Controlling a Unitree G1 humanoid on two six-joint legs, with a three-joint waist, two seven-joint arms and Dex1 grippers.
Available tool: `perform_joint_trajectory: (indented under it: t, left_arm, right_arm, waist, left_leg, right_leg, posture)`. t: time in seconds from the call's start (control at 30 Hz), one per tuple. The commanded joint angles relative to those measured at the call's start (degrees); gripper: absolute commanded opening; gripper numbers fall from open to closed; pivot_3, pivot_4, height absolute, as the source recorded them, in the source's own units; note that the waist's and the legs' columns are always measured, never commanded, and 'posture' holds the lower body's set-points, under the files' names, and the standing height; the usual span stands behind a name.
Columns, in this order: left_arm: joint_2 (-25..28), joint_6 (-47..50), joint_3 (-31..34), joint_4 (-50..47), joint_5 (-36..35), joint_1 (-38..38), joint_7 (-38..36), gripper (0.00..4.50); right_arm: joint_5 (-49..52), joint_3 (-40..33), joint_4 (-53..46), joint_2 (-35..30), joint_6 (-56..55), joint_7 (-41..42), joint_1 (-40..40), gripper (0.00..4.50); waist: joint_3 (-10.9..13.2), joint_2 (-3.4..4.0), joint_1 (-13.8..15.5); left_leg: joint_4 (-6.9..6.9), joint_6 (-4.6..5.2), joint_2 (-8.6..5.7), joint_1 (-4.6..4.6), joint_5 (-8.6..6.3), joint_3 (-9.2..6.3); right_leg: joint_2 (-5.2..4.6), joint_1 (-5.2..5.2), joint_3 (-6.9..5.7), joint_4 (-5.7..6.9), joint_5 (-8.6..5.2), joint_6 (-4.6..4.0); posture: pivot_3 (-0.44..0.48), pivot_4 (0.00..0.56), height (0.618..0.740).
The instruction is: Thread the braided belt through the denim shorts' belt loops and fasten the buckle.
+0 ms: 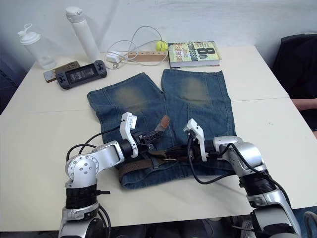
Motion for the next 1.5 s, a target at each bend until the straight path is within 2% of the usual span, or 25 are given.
perform_joint_trajectory:
  t: [0.03, 0.27, 0.5, 0.8, 1.1, 1.2, 1.3, 1.43, 1.5]
  left_arm:
    - [-0.72, -0.64, -0.48, -2.77, -0.35, 0.63, 0.41, 0.0]
    - [-0.7, -0.74, -0.52, -2.41, -0.32, 0.48, 0.42, 0.0]
    - [-0.44, -0.72, -0.66, -1.99, -0.2, 0.11, 0.18, 0.0]
    - [-0.72, -0.51, -0.24, -2.06, -1.17, -1.6, 0.07, 0.0]
    - [-0.24, -0.16, -0.28, -0.24, -3.08, -4.83, -2.75, 0.0]
    - [-0.09, -1.18, 0.35, 5.19, -3.54, -8.25, -6.09, 0.0]
    - [0.31, -3.57, 1.11, 12.22, -2.14, -12.34, -8.63, 0.0]
    - [0.86, -8.76, 1.97, 27.22, 0.11, -24.51, -13.59, 0.0]
    - [0.95, -10.52, 1.64, 32.7, 1.25, -29.48, -16.01, 0.0]
  right_arm:
    - [-0.27, 0.14, 0.04, -0.03, -0.02, 0.5, -0.23, 0.11]
    - [-0.05, 1.26, -2.56, -1.33, 0.28, 2.69, 0.95, 0.11]
    - [-2.36, 2.4, -1.09, -1.49, -1.27, 2.22, 0.45, 0.11]
    - [-13.38, 13.66, -2.9, -3.82, -3.61, 1.54, -2.33, 0.11]
    - [-19.04, 19.64, -3.85, -4.08, -1.51, 0.88, -3.78, 0.11]
    - [-26.7, 25.5, -4.04, -5.78, -6.75, 0.25, -4.59, 0.11]
    - [-30.94, 28.32, -3.73, -5.68, -10.02, 0.24, -5.11, 0.11]
    - [-35.07, 30.73, -3.87, -5.43, -13.7, 1.34, -4.96, 0.11]
    - [-36.72, 31.18, -3.92, -5.55, -14.73, 1.76, -4.49, 0.11]
  waist:
    - [0.0, 0.0, 0.0]
    - [0.0, 0.0, 0.0]
    - [0.0, 0.0, 0.0]
    - [-0.2, -0.2, -0.13]
    - [-0.9, -0.6, -0.16]
    - [-1.05, -0.57, -0.13]
    - [-1.68, -0.66, -0.15]
    - [-1.8, -0.75, 0.0]
    - [-1.81, -0.74, -0.04]
  left_leg:
    - [0.0, 0.0, 0.0, 0.0, 0.0, 0.0]
    - [0.0, 0.0, 0.0, 0.0, 0.0, 0.0]
    - [0.0, 0.0, 0.0, 0.0, 0.0, 0.0]
    - [-0.02, -0.02, 0.02, 0.1, -0.01, 0.0]
    - [-0.29, -0.09, 0.03, 0.66, -0.07, 0.0]
    - [-0.36, -0.13, 0.04, 0.81, -0.1, -0.01]
    - [-0.36, -0.16, 0.04, 0.91, -0.12, -0.02]
    - [-0.75, -0.22, 0.06, 1.91, -0.25, -0.2]
    - [-0.83, -0.22, 0.06, 1.98, -0.25, -0.32]
  right_leg:
    - [0.0, 0.0, 0.0, 0.0, 0.0, 0.0]
    - [0.0, 0.0, 0.0, -0.01, 0.0, 0.0]
    - [0.0, 0.0, 0.0, 0.0, 0.0, 0.0]
    - [0.03, 0.04, 0.0, 0.0, 0.0, 0.0]
    - [0.19, 0.36, 0.31, -0.04, -0.02, -0.03]
    - [0.23, 0.45, 0.36, -0.04, -0.02, -0.04]
    - [0.26, 0.55, 0.36, -0.05, -0.02, -0.04]
    - [0.33, 1.51, 0.32, -0.38, -0.02, -0.05]
    - [0.34, 1.6, 0.26, -0.51, -0.02, -0.04]
  posture:
    - [0.0, 0.15, 0.74]
    - [0.0, 0.15, 0.74]
    - [0.0, 0.15, 0.74]
    - [0.0, 0.15, 0.74]
    - [0.0, 0.15, 0.74]
    - [0.0, 0.15, 0.74]
    - [0.0, 0.15, 0.74]
    - [0.0, 0.15, 0.74]
    - [0.0, 0.15, 0.74]
